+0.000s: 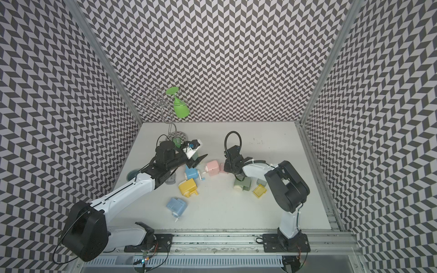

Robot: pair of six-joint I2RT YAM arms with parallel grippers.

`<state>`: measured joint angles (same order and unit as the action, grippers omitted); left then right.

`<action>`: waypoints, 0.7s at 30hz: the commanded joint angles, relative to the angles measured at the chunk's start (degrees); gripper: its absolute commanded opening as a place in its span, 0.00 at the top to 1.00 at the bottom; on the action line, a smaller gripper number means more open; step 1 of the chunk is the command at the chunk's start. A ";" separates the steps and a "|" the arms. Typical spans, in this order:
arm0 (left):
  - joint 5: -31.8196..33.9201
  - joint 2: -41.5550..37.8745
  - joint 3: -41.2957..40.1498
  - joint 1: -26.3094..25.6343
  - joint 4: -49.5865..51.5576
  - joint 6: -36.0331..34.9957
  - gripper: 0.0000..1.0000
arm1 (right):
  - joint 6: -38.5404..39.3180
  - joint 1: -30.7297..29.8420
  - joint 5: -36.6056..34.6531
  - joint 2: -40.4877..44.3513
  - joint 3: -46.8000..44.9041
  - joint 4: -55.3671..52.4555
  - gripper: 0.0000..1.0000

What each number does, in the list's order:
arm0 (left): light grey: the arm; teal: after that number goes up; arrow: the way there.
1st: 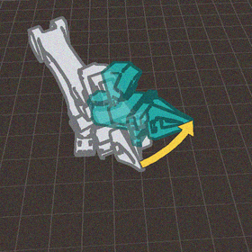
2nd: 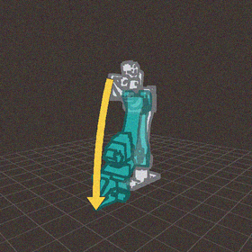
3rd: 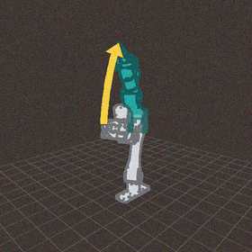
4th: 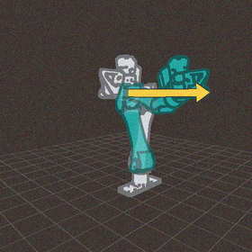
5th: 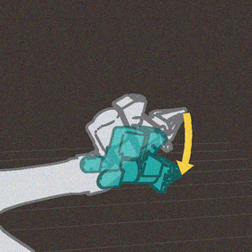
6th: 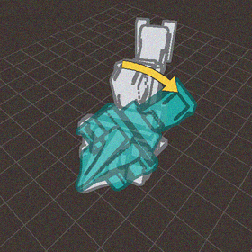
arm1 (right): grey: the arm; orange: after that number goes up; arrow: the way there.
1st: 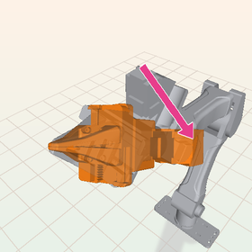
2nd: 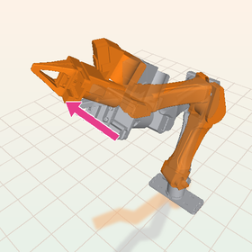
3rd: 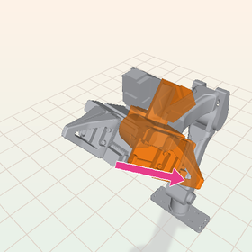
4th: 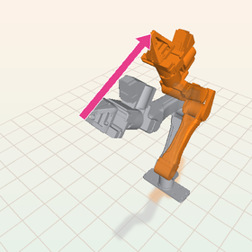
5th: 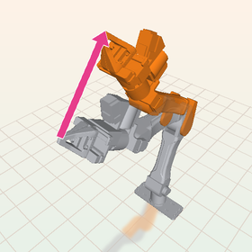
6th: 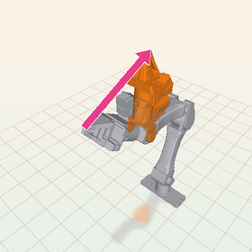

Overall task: Put the tray back into the pencil sharpener
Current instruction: Adjust the container at the center of the board.

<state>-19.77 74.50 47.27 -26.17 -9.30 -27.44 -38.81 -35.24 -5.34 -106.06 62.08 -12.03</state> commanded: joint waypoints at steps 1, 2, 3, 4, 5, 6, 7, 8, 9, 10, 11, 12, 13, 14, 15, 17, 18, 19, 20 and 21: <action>-1.53 1.07 0.40 -0.22 0.58 -0.92 0.27 | 0.88 -0.36 -1.85 0.05 0.32 0.16 0.84; -1.85 1.53 0.53 -0.33 1.02 -1.10 0.27 | 1.06 -0.36 -1.71 0.20 0.16 0.32 0.85; -2.11 2.09 0.86 -0.29 1.56 -1.13 0.27 | 1.23 -0.41 -1.49 0.39 -0.09 0.55 0.86; -2.27 2.90 1.31 -0.45 2.41 -1.22 0.26 | 1.44 -0.35 -1.26 0.57 -0.28 0.81 0.88; -2.29 3.56 1.88 -0.71 3.29 -1.28 0.25 | 1.54 -0.35 -1.10 0.59 -0.43 0.93 0.89; -2.07 4.57 2.71 -1.01 4.49 -1.30 0.24 | 1.70 -0.35 -1.04 0.72 -0.52 0.95 0.89; -1.09 5.47 3.57 -1.56 5.71 -1.14 0.23 | 1.85 -0.36 -0.92 0.83 -0.56 0.96 0.89; -0.40 6.20 4.23 -1.92 6.74 -1.06 0.22 | 1.93 -0.35 -0.89 0.90 -0.65 0.96 0.89; 0.07 7.05 5.07 -2.27 8.03 -1.20 0.21 | 2.02 -0.35 -1.04 1.13 -0.83 0.96 0.89; 0.62 7.69 5.83 -2.65 9.11 -1.22 0.20 | 2.15 -0.27 -1.07 1.34 -0.91 1.09 0.86; 0.76 8.36 6.37 -2.87 9.85 -1.22 0.19 | 2.28 -0.34 -1.04 1.55 -1.09 1.14 0.84; 0.82 9.26 6.97 -3.05 10.96 -1.37 0.18 | 2.41 -0.20 -0.79 1.79 -1.17 1.44 0.82; 1.10 10.30 7.79 -3.27 11.94 -1.35 0.18 | 2.58 -0.11 -0.43 2.23 -1.25 1.69 0.80; 1.22 11.47 8.62 -3.42 13.21 -1.40 0.17 | 2.76 -0.01 -0.14 2.62 -1.33 1.83 0.79; 1.36 12.91 9.78 -3.40 14.67 -1.42 0.17 | 3.01 0.14 0.24 3.14 -1.50 2.07 0.77; 2.03 15.50 12.31 -3.53 17.81 -1.26 0.16 | 3.38 0.49 0.81 4.51 -2.02 2.67 0.76; 2.11 16.82 13.62 -3.53 19.37 -1.22 0.15 | 3.62 0.78 1.14 5.40 -2.52 3.15 0.74; 2.01 17.97 14.73 -3.60 20.66 -1.23 0.14 | 3.85 1.04 1.58 6.43 -3.05 3.77 0.73; 1.86 18.74 15.49 -3.62 21.67 -1.30 0.14 | 3.98 1.36 2.10 7.28 -3.51 4.21 0.72; 1.72 19.81 16.32 -3.62 22.61 -1.40 0.13 | 4.17 1.64 2.74 8.34 -3.97 4.64 0.71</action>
<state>-18.28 92.60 60.99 -29.58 7.20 -28.56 -35.70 -34.35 -3.99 -101.86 59.13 -11.18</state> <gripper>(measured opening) 0.867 0.287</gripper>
